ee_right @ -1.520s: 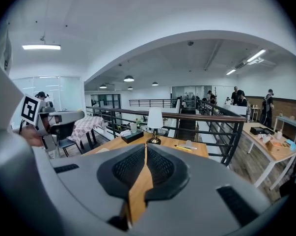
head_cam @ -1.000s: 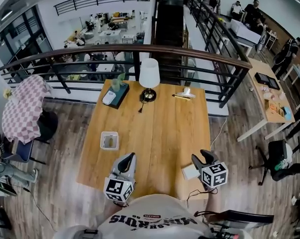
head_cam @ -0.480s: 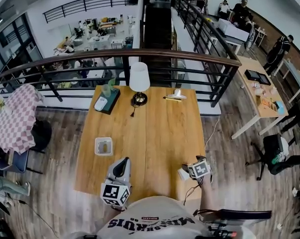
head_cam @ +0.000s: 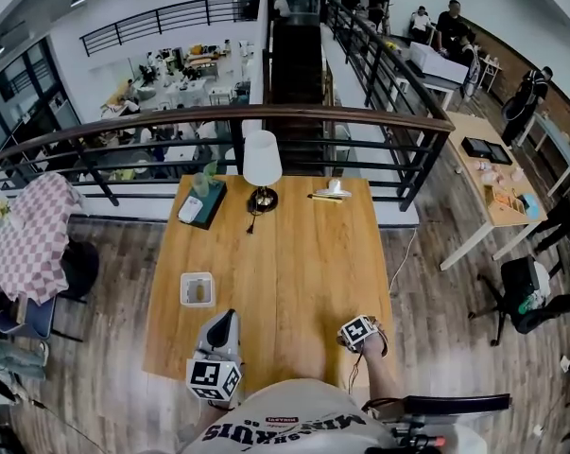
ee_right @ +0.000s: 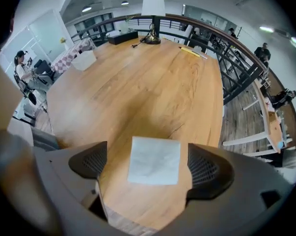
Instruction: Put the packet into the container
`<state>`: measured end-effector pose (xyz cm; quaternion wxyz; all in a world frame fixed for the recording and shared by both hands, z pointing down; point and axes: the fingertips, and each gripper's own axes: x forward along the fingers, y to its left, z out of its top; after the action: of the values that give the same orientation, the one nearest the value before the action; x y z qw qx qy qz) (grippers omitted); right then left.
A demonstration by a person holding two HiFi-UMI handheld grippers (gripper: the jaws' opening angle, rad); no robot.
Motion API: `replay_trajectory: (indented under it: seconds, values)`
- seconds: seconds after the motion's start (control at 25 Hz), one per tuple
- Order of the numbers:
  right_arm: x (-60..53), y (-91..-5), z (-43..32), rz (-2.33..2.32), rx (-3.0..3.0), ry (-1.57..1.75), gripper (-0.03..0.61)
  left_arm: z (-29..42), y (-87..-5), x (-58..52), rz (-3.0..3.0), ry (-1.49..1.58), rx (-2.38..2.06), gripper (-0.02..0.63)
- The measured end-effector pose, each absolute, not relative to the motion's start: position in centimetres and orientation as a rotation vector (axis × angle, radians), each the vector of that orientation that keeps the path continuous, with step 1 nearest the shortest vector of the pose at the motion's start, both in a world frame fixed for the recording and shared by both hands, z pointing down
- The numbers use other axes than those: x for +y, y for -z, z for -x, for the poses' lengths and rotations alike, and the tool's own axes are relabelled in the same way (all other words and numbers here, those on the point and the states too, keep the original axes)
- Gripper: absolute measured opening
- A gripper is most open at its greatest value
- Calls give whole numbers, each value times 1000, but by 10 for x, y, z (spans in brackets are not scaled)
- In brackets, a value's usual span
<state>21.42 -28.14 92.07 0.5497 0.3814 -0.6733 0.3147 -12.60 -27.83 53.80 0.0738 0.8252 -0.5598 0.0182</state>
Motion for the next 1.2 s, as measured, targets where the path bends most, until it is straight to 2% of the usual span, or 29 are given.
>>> replay_trajectory:
  seconds: [0.32, 0.92, 1.0, 1.2]
  values:
    - [-268, -960, -219, -847, -1505, -773, 512, 125, -539, -277, -2469, -75, -1689, 3]
    - [-279, -966, -226, -885, -1472, -713, 501, 121, -542, -280, -2474, -78, -1682, 3]
    - [-281, -962, -228, -877, -1480, -703, 349, 121, -542, -280, -2471, -79, -1684, 3]
    - [-278, -959, -226, -837, -1503, -723, 305, 121, -546, -279, -2463, -79, -1686, 3]
